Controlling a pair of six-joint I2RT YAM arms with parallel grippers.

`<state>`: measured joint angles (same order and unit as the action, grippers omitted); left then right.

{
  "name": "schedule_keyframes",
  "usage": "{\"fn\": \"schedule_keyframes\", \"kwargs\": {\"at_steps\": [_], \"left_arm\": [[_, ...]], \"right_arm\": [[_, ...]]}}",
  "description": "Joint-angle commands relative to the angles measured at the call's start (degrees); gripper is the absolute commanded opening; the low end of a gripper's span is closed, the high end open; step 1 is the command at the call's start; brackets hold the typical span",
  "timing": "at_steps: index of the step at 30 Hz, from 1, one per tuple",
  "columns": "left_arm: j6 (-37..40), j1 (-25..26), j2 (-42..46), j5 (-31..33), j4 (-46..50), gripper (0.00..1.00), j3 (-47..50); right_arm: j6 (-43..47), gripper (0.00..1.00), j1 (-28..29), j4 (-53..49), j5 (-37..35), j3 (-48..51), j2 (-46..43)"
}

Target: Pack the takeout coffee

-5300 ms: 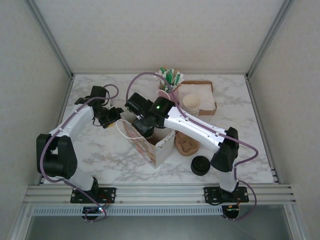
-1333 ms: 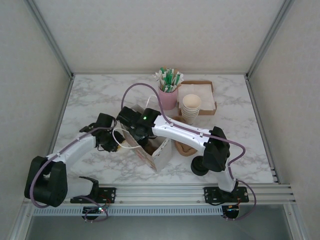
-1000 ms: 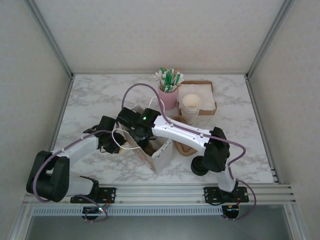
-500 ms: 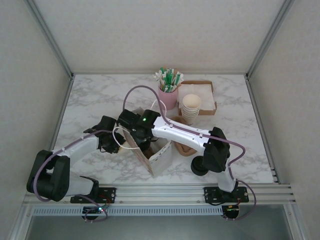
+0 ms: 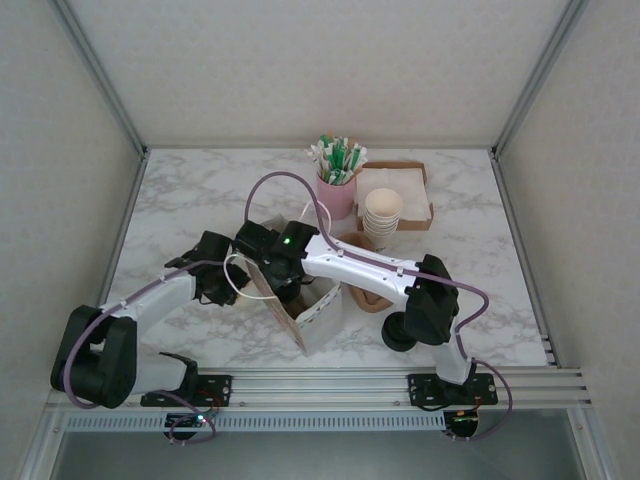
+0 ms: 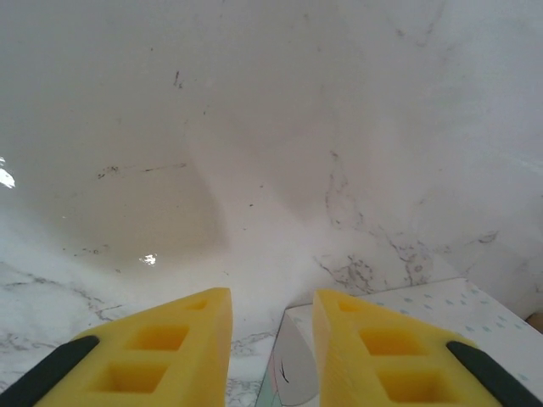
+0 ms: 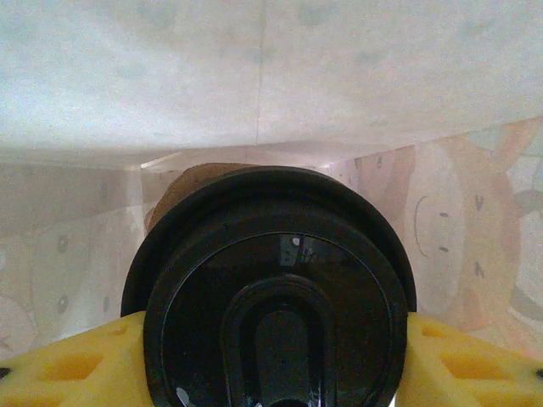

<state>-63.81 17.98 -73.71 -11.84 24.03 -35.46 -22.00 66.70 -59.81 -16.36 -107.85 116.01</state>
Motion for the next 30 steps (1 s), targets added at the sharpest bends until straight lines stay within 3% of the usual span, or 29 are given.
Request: {"fn": "schedule_keyframes", "kwargs": {"at_steps": [1,12,21,26,30], "left_arm": [[1.0,0.7,1.7,1.8,2.6,0.31,-0.6],[0.8,0.6,5.1,3.0,5.3,0.32,-0.6],[-0.7,0.6,14.1,2.8,14.7,0.32,0.7],[-7.7,2.3,20.7,-0.7,9.3,0.31,8.4],[-11.3,6.9,20.7,0.3,2.8,0.32,10.6]], "right_arm": [[-2.1,0.51,1.1,-3.2,4.5,3.6,5.6],[-3.5,0.51,2.1,-3.3,4.4,8.3,7.4],[-4.0,0.52,2.1,-3.4,-3.3,2.3,3.9],[-3.8,0.53,1.9,-3.2,-4.3,-1.8,2.8],[-3.6,0.53,1.9,-3.0,-4.6,-3.4,2.1]]}}
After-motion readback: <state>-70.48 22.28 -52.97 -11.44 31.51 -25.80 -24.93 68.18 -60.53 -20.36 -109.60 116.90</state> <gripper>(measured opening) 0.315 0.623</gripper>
